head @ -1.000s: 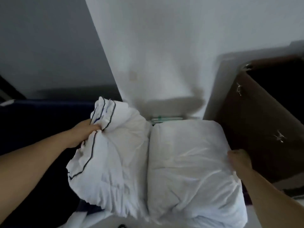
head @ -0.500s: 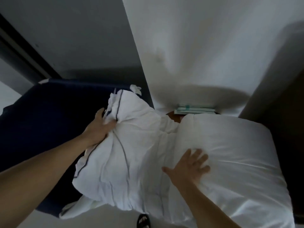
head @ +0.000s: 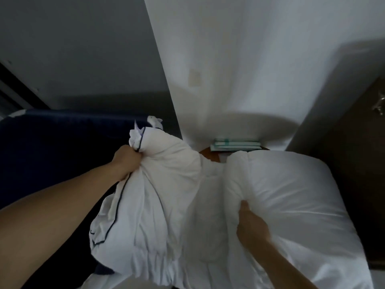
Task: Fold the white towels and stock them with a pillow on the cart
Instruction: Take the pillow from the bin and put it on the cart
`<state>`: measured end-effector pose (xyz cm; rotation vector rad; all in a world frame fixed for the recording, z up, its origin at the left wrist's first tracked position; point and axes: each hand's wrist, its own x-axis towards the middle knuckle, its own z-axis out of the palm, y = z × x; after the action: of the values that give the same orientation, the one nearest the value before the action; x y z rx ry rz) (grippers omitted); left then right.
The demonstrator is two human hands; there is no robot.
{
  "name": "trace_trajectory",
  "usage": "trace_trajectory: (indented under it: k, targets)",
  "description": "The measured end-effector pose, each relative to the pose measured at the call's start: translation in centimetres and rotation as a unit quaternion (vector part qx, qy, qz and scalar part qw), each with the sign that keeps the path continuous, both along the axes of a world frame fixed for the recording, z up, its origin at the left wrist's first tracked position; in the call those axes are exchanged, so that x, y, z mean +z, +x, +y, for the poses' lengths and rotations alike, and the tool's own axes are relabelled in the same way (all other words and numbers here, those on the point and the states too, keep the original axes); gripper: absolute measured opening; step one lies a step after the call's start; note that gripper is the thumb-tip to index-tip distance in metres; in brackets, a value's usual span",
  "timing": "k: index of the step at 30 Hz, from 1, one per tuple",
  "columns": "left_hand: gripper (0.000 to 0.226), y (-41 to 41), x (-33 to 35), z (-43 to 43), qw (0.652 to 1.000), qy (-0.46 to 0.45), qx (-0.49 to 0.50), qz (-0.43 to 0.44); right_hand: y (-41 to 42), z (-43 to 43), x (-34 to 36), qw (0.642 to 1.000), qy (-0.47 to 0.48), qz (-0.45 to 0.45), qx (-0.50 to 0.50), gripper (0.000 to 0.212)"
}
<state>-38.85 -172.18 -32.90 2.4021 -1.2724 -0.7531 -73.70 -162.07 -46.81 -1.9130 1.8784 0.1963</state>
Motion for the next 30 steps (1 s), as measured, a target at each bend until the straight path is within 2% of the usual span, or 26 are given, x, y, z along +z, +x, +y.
trace_trajectory:
  k: [3, 6, 7, 8, 9, 10, 11, 13, 14, 16, 17, 18, 20, 21, 22, 24, 25, 27, 30]
  targets:
    - [0.02, 1.2, 2.1, -1.3, 0.999, -0.038, -0.002, -0.028, -0.8, -1.5, 2.4, 0.999, -0.033, -0.023, 0.012, 0.068]
    - [0.018, 0.6, 3.8, -2.3, 0.996, -0.066, -0.027, -0.054, 0.0, -0.9, 0.8, 0.998, 0.023, -0.04, 0.051, 0.078]
    - [0.017, 0.3, 4.1, -2.5, 0.995, -0.07, -0.036, -0.059, 0.7, -0.3, -1.0, 0.996, 0.029, -0.05, 0.061, 0.092]
    - [0.017, 0.0, 4.3, -2.7, 0.995, -0.071, -0.037, -0.059, 1.4, 0.3, -2.5, 0.996, 0.041, -0.056, 0.062, 0.114]
    - [0.019, -0.2, 4.4, -2.9, 0.995, -0.073, -0.035, -0.057, 1.8, 0.5, -4.0, 0.992, 0.084, -0.073, 0.057, 0.134]
    - [0.02, -0.5, 4.8, -3.0, 0.995, -0.071, -0.032, -0.054, 2.2, 0.4, -5.3, 0.988, 0.118, -0.078, 0.067, 0.138]
    - [0.022, -0.8, 5.1, -3.0, 0.996, -0.069, -0.03, -0.052, 2.9, 0.0, -5.2, 0.985, 0.126, -0.09, 0.074, 0.127]
    - [0.02, -1.6, 5.6, -2.7, 0.996, -0.071, -0.033, -0.034, 3.3, -0.5, -3.5, 0.976, 0.159, -0.151, 0.022, 0.1]
    - [0.019, -2.2, 5.8, -2.5, 0.996, -0.077, -0.039, -0.021, 3.7, -0.8, -1.5, 0.964, 0.192, -0.186, 0.0, 0.098]
    - [0.018, -3.3, 6.2, -1.8, 0.994, -0.095, -0.053, 0.001, 4.3, -1.9, 1.0, 0.948, 0.15, -0.275, -0.046, 0.108]
    - [0.018, -3.8, 6.4, -1.5, 0.993, -0.105, -0.06, 0.006, 4.7, -2.6, 2.7, 0.932, 0.1, -0.338, -0.08, 0.103]
    - [0.018, -4.1, 6.6, -1.2, 0.991, -0.116, -0.066, 0.005, 5.2, -3.4, 4.3, 0.898, 0.072, -0.415, -0.13, 0.095]
    - [0.015, -4.4, 7.4, -0.6, 0.989, -0.136, -0.065, -0.002, 6.4, -5.2, 6.6, 0.791, 0.087, -0.565, -0.218, 0.087]
    - [0.015, -4.2, 7.7, -0.3, 0.988, -0.144, -0.061, -0.001, 6.9, -6.1, 7.7, 0.761, 0.097, -0.598, -0.234, 0.084]
    - [0.017, -3.8, 7.9, 0.0, 0.987, -0.15, -0.058, 0.003, 7.1, -7.2, 8.1, 0.75, 0.083, -0.616, -0.228, 0.083]
    - [0.02, -2.7, 8.1, 0.9, 0.987, -0.153, -0.052, 0.013, 7.1, -9.5, 8.8, 0.766, 0.032, -0.618, -0.175, 0.09]
    - [0.021, -2.2, 8.1, 1.5, 0.987, -0.153, -0.048, 0.017, 7.0, -10.7, 9.0, 0.787, 0.017, -0.602, -0.138, 0.097]
    - [0.025, -1.2, 8.0, 2.5, 0.987, -0.15, -0.04, 0.029, 7.2, -12.1, 9.6, 0.829, 0.043, -0.555, -0.057, 0.098]
    - [0.033, -0.1, 7.8, 3.7, 0.989, -0.141, -0.034, 0.037, 8.2, -13.5, 9.8, 0.92, 0.08, -0.373, 0.092, 0.049]
